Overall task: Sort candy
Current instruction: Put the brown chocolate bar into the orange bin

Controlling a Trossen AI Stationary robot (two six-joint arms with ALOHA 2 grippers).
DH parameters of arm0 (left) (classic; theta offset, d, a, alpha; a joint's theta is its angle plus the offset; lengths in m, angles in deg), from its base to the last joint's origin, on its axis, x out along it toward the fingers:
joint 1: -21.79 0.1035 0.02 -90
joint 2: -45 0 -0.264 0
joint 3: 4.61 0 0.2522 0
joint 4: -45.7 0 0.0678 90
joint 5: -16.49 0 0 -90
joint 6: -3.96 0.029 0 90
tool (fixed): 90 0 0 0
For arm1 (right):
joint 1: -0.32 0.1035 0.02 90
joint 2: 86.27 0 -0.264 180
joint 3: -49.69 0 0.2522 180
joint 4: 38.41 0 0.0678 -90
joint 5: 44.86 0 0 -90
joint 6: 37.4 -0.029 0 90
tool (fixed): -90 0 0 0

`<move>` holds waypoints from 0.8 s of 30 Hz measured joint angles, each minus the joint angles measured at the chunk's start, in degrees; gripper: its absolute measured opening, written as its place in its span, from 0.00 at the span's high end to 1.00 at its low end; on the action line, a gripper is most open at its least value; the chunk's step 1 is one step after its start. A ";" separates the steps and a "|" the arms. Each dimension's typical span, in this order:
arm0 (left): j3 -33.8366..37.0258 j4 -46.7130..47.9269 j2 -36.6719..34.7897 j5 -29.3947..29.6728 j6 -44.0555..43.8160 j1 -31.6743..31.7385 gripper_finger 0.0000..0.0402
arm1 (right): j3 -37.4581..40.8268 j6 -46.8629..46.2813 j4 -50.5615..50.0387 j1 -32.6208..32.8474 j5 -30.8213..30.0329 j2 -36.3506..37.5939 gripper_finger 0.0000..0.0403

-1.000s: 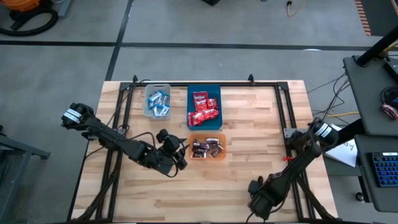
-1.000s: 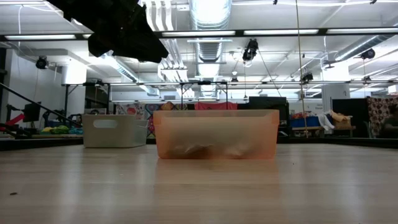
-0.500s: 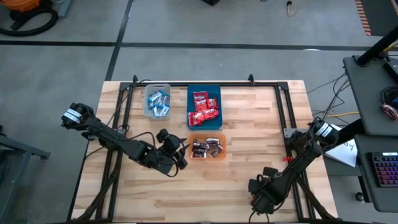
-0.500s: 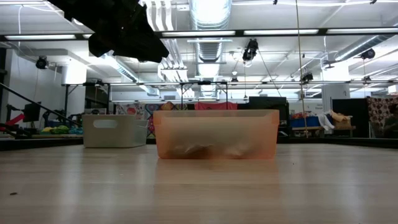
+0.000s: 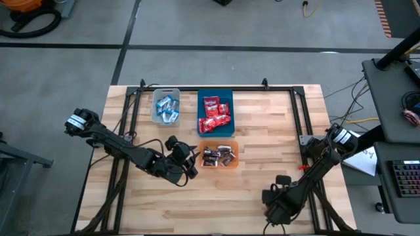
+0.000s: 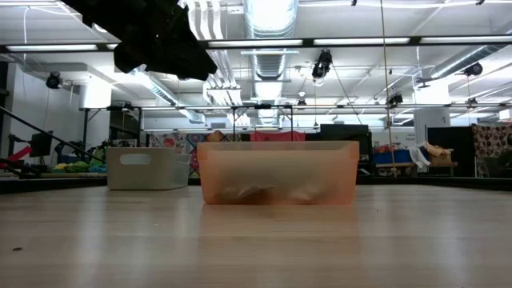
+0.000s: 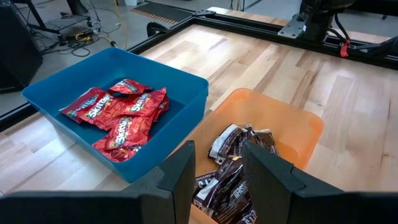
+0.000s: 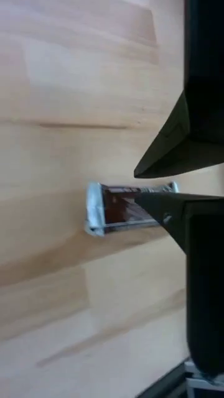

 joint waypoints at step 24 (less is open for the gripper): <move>0.00 0.17 0.00 1.42 0.02 0.31 0.71 | 8.26 -3.93 12.18 5.40 -1.64 -1.07 0.47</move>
